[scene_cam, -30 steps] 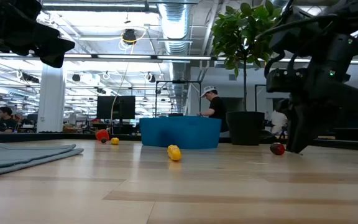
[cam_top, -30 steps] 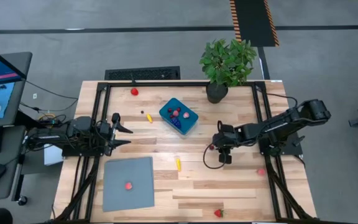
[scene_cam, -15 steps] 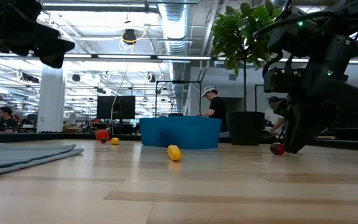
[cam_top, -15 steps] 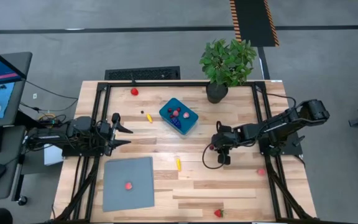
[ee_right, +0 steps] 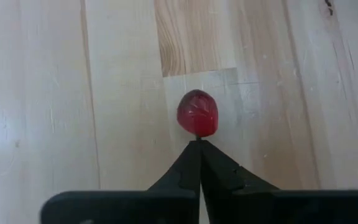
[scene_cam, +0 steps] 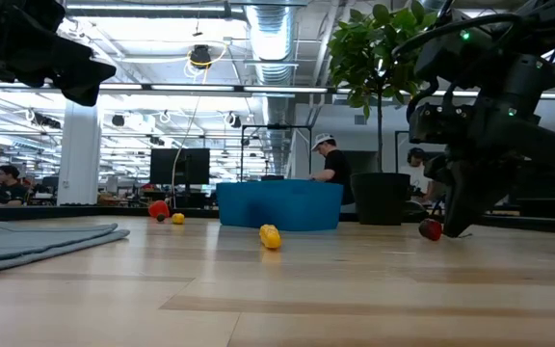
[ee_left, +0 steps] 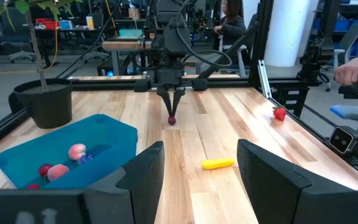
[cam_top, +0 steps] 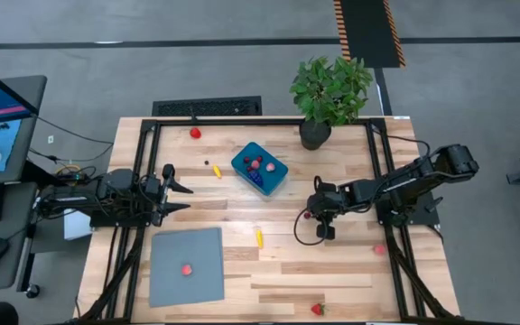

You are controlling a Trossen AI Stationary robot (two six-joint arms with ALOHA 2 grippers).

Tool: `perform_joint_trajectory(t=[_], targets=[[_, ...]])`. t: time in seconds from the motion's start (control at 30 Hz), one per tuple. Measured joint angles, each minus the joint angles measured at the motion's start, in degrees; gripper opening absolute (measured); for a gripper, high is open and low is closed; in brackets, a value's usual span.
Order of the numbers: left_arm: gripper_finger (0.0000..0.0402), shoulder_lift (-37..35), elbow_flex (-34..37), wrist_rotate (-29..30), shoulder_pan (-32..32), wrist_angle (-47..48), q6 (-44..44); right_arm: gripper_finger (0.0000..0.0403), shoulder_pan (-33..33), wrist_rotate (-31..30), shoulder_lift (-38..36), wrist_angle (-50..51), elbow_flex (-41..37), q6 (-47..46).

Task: Pick and placing Produce into tupperware
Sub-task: Put the cherry into the container

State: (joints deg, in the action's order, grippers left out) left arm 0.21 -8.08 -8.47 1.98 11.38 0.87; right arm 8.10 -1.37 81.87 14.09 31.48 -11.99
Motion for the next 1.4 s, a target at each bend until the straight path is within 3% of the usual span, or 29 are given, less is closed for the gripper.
perform_joint_trajectory(t=[0.13, 0.5, 0.87, 1.4], targets=[[0.0193, 0.00, 0.00, 0.00, 0.00, 0.00, 0.26, 0.0011, 0.00, 0.00, 0.00, 0.02, 0.00, 0.42], [0.0193, 0.00, 0.00, 0.16, 0.02, -0.08, 0.40, 0.0010, 0.11, 0.20, -0.13, -2.96, 0.00, 1.77], [0.0193, 0.00, 0.00, 0.15, 0.02, -0.18, 1.47, 0.0013, -1.53, 4.91, -0.15, -8.17, 0.02, 2.73], [0.0193, 0.00, 0.00, 0.13, 0.02, -0.46, 1.81, 0.0143, -0.67, 2.51, -0.17, -6.53, 0.04, -11.93]])
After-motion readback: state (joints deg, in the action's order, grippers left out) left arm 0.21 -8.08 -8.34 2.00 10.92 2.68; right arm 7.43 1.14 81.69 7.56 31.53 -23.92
